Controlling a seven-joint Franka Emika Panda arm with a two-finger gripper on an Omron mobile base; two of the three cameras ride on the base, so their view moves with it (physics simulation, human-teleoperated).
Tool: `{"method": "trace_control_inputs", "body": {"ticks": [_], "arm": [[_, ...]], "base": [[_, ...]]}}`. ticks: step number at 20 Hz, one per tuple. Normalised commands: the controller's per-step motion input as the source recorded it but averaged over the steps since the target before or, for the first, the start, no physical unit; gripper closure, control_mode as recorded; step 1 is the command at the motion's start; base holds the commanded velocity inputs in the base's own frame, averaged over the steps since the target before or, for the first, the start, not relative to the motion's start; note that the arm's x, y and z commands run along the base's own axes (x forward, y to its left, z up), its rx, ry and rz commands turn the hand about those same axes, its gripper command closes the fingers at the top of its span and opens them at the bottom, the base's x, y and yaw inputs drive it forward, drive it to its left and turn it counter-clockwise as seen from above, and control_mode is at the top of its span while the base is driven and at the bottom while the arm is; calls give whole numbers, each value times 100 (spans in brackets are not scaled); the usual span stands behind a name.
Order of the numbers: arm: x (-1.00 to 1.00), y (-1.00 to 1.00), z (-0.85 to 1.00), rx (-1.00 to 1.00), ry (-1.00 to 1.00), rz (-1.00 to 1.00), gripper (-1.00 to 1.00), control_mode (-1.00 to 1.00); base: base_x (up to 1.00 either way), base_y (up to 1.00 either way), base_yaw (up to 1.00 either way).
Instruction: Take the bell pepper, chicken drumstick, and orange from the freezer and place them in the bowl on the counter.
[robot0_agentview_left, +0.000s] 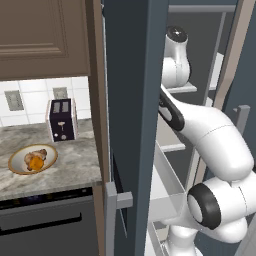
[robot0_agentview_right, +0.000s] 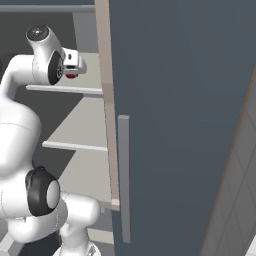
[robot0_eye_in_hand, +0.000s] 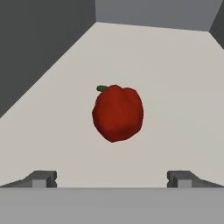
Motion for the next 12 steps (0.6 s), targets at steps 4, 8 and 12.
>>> {"method": "trace_control_inputs", "body": {"ticks": [4,8,12], "arm": [[16,0,0,0,0,0,-100,-100],[15,0,0,0,0,0,-100,-100],[16,2,-1,0,0,0,-100,-100]], "base": [[0,0,0],[0,0,0],[0,0,0]]}}
